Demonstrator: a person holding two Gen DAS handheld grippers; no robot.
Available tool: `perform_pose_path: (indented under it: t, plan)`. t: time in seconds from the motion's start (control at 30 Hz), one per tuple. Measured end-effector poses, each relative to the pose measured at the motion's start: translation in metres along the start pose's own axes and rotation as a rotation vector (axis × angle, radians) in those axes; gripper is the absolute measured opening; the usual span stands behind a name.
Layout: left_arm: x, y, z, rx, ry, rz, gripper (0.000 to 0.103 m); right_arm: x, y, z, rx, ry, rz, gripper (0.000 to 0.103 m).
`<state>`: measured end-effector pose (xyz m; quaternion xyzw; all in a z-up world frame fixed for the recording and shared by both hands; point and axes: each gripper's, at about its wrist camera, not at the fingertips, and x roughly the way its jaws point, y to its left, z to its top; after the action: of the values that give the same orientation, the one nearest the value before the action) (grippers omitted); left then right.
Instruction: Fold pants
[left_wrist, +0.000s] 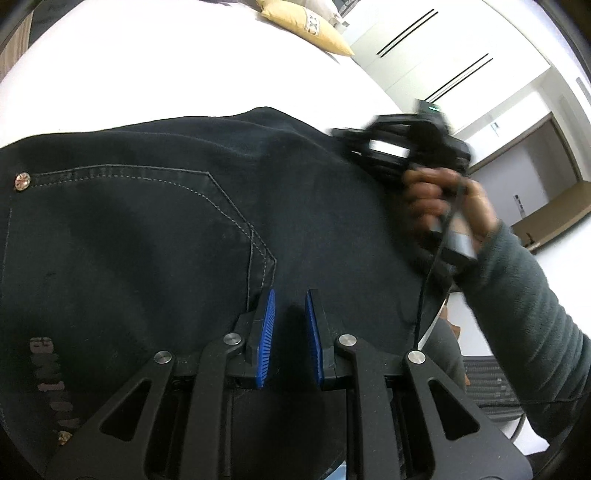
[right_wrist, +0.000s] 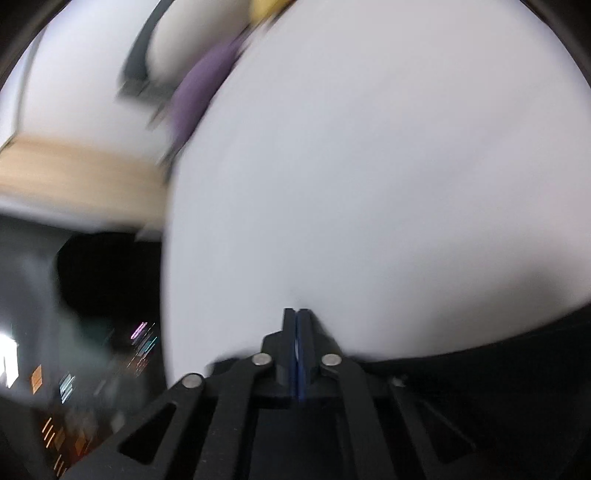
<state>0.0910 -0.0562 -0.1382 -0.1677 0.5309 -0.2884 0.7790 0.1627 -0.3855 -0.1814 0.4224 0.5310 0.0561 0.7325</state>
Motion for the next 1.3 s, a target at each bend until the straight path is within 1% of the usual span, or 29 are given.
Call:
perform_pose_path:
  t: [0.03,0.1,0.17,0.2,0.23,0.27,0.3,0.33,0.37,0.4,0.43,0.5,0.57,0.63,0.67,0.7,0.73,0.77,0.8,0.83,0.93,1.0,1.03,1.07,1.1,1.13,1.17,1.2,1.3]
  plan:
    - [0.000,-0.001,0.000,0.003,-0.003,0.006,0.017,-0.016,0.005,-0.008,-0.028,0.005,0.051,0.020]
    - [0.000,-0.003,-0.001,0.005,-0.010,0.020,0.017,-0.034,0.017,-0.034,-0.093,0.042,0.147,0.050]
    - [0.001,-0.005,-0.001,0.007,-0.014,0.035,0.017,-0.043,0.016,-0.064,-0.142,0.104,0.169,0.055]
    - [0.002,-0.007,-0.002,0.009,-0.015,0.043,0.017,-0.051,0.003,-0.076,-0.144,0.122,0.139,0.055]
    - [0.003,-0.010,-0.003,0.013,-0.016,0.049,0.017,-0.061,-0.020,-0.084,-0.111,0.114,0.128,0.050]
    - [0.003,-0.012,-0.003,0.018,-0.015,0.057,0.017,-0.071,-0.040,-0.086,-0.061,0.091,0.152,0.022]
    - [0.003,-0.014,-0.004,0.019,-0.014,0.065,0.017,-0.085,-0.067,-0.088,0.028,0.057,0.158,0.000]
    - [0.006,-0.020,-0.005,0.021,-0.013,0.070,0.017,-0.105,-0.095,-0.091,0.111,0.001,0.141,0.000]
    - [0.005,-0.023,-0.005,0.025,-0.012,0.079,0.017,-0.128,-0.119,-0.092,0.174,-0.077,0.173,0.000]
    - [0.004,-0.024,-0.006,0.029,-0.012,0.086,0.017,-0.158,-0.139,-0.093,0.208,-0.155,0.158,0.000]
    - [0.006,-0.025,-0.006,0.030,-0.012,0.090,0.017,-0.186,-0.160,-0.091,0.226,-0.230,0.110,0.000]
    - [0.003,-0.026,-0.006,0.034,-0.012,0.098,0.017,-0.225,-0.196,-0.089,0.272,-0.323,0.070,0.000]
    - [0.001,-0.031,-0.006,0.053,-0.014,0.119,0.017,-0.278,-0.235,-0.093,0.370,-0.457,0.007,0.000]
    - [-0.002,-0.035,-0.008,0.067,-0.018,0.140,0.017,-0.309,-0.249,-0.099,0.408,-0.565,-0.066,0.006]
    - [-0.004,-0.035,-0.009,0.068,-0.019,0.145,0.017,-0.328,-0.258,-0.100,0.416,-0.598,-0.059,0.013]
    - [-0.005,-0.037,-0.009,0.070,-0.020,0.155,0.017,-0.337,-0.258,-0.101,0.404,-0.605,-0.015,0.017]
    - [-0.008,-0.040,-0.009,0.081,-0.023,0.161,0.017,-0.336,-0.245,-0.100,0.360,-0.585,0.052,0.019]
    - [-0.009,-0.046,-0.007,0.093,-0.028,0.157,0.017,-0.328,-0.228,-0.099,0.307,-0.544,0.105,0.026]
    - [-0.008,-0.054,-0.005,0.110,-0.036,0.146,0.017,-0.313,-0.206,-0.099,0.237,-0.477,0.159,0.035]
    - [-0.006,-0.064,-0.001,0.125,-0.039,0.133,0.017,-0.289,-0.180,-0.100,0.152,-0.380,0.221,0.039]
    - [0.012,-0.090,0.012,0.174,-0.027,0.107,0.017,-0.217,-0.131,-0.106,0.052,-0.205,0.285,0.040]
    - [0.020,-0.091,0.014,0.166,-0.008,0.105,0.017,-0.188,-0.147,-0.095,0.101,-0.158,0.264,0.040]
    - [0.024,-0.084,0.014,0.140,-0.003,0.119,0.017,-0.180,-0.170,-0.088,0.175,-0.152,0.250,0.033]
    - [0.024,-0.069,0.014,0.097,-0.002,0.139,0.017,-0.177,-0.189,-0.081,0.223,-0.149,0.248,0.001]
    - [0.020,-0.055,0.010,0.064,-0.010,0.148,0.017,-0.180,-0.207,-0.077,0.264,-0.164,0.232,0.000]
    - [0.011,-0.041,0.006,0.030,-0.032,0.123,0.017,-0.194,-0.223,-0.072,0.278,-0.212,0.240,0.000]
    - [0.002,-0.028,0.004,-0.002,-0.048,0.083,0.017,-0.207,-0.234,-0.067,0.275,-0.263,0.209,0.000]
    - [-0.009,-0.016,0.000,-0.032,-0.069,0.084,0.017,-0.211,-0.235,-0.065,0.281,-0.300,0.171,0.000]
    - [-0.046,0.019,-0.012,-0.082,-0.137,0.137,0.017,-0.258,-0.274,-0.071,0.375,-0.414,0.086,0.000]
